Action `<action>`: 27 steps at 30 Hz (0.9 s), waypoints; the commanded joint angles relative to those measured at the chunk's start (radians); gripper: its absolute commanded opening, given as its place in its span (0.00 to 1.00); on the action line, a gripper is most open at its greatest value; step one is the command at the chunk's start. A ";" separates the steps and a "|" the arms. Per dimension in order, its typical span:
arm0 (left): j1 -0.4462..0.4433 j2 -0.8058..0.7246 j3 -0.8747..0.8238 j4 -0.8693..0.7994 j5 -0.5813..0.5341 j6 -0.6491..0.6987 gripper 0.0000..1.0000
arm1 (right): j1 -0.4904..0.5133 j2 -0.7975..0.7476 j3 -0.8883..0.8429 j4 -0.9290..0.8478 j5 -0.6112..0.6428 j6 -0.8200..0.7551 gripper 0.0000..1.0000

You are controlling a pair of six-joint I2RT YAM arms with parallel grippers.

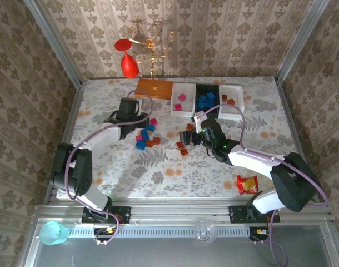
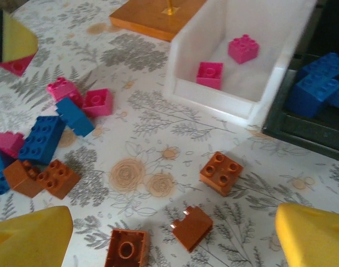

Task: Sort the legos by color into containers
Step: Place the lego in the container.

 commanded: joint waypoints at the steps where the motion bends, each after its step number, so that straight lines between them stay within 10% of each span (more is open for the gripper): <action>1: -0.052 0.089 0.121 0.024 0.025 0.018 0.27 | 0.001 -0.002 0.013 -0.019 0.135 0.060 0.96; 19: -0.109 0.671 0.841 -0.066 0.249 -0.014 0.32 | -0.021 -0.167 -0.070 -0.050 0.262 0.107 0.96; 27: -0.093 0.574 0.800 -0.090 0.243 -0.007 0.56 | -0.023 -0.190 -0.092 -0.015 0.205 0.100 0.96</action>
